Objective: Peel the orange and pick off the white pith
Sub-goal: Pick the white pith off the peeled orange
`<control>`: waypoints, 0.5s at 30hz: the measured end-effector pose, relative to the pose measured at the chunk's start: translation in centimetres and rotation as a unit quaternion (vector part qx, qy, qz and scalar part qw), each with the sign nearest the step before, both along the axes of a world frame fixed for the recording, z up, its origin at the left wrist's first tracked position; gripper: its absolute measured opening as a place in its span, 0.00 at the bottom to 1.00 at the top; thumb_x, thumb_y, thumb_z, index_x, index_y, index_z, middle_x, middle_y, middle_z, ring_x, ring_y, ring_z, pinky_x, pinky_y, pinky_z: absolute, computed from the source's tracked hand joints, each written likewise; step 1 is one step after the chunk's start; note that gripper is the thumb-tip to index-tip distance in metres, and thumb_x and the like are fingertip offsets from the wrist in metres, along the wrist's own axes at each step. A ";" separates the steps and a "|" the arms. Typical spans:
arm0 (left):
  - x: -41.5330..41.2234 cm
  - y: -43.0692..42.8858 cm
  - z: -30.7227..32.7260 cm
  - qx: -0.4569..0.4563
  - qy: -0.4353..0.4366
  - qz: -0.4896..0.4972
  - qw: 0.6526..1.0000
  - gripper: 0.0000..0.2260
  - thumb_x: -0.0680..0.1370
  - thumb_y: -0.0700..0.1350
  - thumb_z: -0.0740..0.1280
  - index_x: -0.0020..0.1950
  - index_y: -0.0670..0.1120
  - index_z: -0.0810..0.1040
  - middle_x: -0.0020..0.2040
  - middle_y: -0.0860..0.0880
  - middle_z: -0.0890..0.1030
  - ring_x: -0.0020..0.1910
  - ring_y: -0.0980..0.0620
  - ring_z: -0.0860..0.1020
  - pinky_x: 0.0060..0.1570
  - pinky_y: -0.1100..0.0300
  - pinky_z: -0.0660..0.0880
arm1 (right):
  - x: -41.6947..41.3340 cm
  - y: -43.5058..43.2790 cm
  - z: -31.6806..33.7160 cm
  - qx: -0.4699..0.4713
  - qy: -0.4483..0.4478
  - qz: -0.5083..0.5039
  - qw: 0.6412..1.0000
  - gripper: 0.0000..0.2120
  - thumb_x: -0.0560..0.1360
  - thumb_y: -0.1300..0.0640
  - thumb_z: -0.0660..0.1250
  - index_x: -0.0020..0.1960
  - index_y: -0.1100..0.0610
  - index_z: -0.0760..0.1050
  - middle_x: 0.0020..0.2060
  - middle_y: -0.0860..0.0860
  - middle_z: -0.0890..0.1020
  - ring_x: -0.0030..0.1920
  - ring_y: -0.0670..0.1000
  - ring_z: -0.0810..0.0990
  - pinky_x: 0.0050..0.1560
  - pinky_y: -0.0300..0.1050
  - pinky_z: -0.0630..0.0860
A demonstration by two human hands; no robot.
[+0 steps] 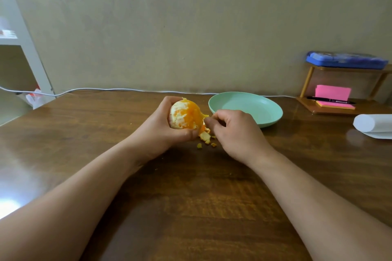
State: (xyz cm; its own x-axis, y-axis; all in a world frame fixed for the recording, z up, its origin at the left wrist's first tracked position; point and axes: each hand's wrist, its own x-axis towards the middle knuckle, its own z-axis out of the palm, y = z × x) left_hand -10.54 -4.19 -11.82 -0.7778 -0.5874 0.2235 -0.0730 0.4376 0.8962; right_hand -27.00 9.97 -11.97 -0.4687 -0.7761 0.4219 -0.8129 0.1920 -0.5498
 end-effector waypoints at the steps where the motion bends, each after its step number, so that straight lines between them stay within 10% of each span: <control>1: 0.0 -0.1 0.0 0.018 0.008 0.004 1.000 0.41 0.64 0.56 0.84 0.72 0.58 0.69 0.62 0.51 0.80 0.57 0.53 0.83 0.52 0.58 0.83 | 0.0 0.0 -0.1 -0.003 -0.006 0.003 1.000 0.08 0.85 0.47 0.67 0.56 0.48 0.84 0.45 0.44 0.85 0.46 0.46 0.83 0.47 0.49 0.84; 9: -0.4 0.0 0.2 0.310 0.117 -0.086 0.939 0.26 0.81 0.60 0.69 0.68 0.40 0.78 0.52 0.40 0.83 0.42 0.48 0.83 0.35 0.61 0.80 | 0.8 -0.4 -0.1 -0.068 -0.222 0.135 0.963 0.21 0.79 0.48 0.76 0.70 0.47 0.78 0.53 0.44 0.86 0.53 0.42 0.85 0.53 0.37 0.82; 15: -0.4 0.3 0.2 0.350 0.076 -0.164 0.919 0.28 0.83 0.63 0.64 0.69 0.41 0.81 0.56 0.38 0.83 0.46 0.43 0.83 0.48 0.52 0.84 | 1.4 -0.4 -0.4 -0.103 -0.190 0.101 0.971 0.21 0.76 0.44 0.78 0.66 0.45 0.77 0.51 0.42 0.85 0.50 0.39 0.84 0.48 0.35 0.82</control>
State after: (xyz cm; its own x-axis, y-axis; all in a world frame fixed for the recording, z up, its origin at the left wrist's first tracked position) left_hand -10.93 -3.93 -11.64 -0.9295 -0.3687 -0.0003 0.1087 -0.2747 0.9554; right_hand -25.61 9.59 -12.33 -0.4672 -0.7860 0.4048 -0.5535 -0.0970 -0.8272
